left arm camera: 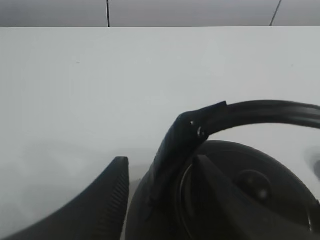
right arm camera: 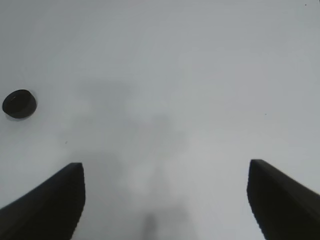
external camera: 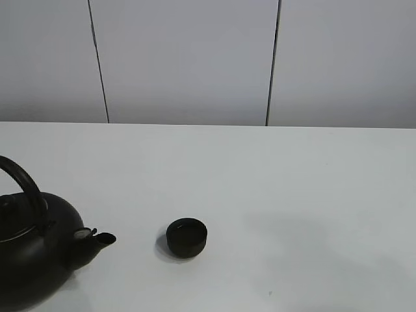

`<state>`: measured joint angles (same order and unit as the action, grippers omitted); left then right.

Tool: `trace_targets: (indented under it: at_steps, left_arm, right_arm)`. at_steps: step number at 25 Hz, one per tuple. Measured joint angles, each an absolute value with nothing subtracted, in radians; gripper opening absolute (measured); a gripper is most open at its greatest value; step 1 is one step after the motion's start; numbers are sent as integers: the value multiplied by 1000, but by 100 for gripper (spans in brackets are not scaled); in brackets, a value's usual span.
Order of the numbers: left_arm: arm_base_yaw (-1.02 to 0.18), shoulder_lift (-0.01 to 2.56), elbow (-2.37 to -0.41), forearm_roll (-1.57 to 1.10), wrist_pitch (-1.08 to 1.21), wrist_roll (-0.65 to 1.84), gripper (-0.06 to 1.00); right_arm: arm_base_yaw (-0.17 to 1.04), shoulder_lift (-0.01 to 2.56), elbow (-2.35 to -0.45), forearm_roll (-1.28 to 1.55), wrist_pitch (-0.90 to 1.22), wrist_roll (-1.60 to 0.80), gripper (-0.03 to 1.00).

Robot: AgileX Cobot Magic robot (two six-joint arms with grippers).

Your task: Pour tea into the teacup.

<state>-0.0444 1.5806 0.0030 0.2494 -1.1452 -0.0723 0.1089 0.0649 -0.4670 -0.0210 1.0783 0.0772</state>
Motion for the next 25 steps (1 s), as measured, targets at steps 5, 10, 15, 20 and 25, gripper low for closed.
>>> trace_targets:
  at_steps: [5, 10, 15, 20, 25]
  left_arm:
    - [-44, 1581, 3, 267, -1147, -86, 30]
    - [-44, 1581, 3, 269, -1147, -137, 30]
    - [-44, 1581, 3, 270, -1147, -153, 30]
    - [-44, 1581, 3, 314, -1147, -141, 30]
    - [-44, 1581, 3, 314, -1147, -161, 30]
  right_arm:
    - [109, 65, -467, -21, 1078, 77, 61]
    - [109, 65, -467, -21, 1080, 77, 61]
    - [109, 65, -467, -21, 1080, 77, 61]
    - [109, 65, -467, -21, 1080, 77, 61]
    - [109, 65, -467, -21, 1080, 77, 61]
